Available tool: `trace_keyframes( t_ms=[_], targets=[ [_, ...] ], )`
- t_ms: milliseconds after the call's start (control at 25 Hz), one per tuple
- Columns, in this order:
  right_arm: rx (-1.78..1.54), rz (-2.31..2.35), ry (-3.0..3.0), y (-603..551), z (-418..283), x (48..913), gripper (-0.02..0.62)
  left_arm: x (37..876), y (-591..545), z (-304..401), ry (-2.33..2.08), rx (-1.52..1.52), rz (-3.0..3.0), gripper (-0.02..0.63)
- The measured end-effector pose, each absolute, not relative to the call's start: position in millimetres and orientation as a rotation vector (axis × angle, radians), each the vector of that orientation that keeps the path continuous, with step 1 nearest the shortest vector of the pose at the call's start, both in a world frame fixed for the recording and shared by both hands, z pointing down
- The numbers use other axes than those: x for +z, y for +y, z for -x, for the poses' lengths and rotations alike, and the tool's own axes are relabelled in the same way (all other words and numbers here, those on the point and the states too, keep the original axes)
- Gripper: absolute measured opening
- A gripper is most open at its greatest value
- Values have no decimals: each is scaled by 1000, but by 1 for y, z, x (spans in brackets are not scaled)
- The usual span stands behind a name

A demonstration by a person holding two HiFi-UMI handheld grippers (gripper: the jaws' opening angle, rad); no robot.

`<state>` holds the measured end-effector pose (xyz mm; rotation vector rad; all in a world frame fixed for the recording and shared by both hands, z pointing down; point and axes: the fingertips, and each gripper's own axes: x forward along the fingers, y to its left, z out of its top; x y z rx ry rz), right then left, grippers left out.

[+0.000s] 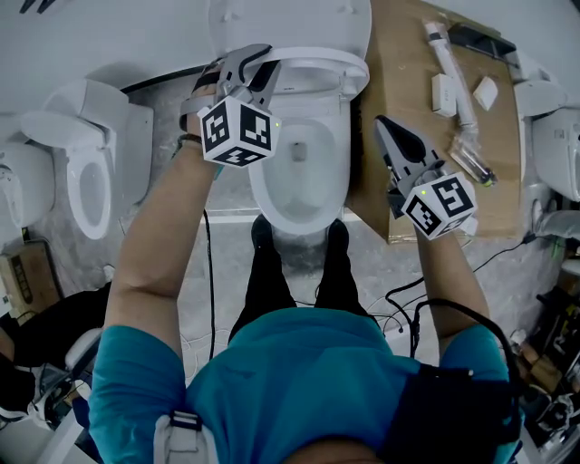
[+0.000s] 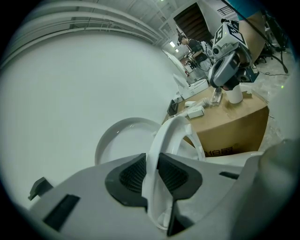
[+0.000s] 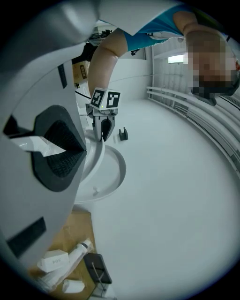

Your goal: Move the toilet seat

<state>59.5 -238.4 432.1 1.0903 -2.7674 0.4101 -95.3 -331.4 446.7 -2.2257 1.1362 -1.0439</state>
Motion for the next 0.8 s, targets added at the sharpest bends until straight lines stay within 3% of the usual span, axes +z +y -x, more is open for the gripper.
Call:
trace_keyframes(
  t_ms=[800],
  targets=[
    [425, -1125, -2750, -263, -64, 440, -2, 445, -399, 106, 1163, -1109, 2152, 72]
  ],
)
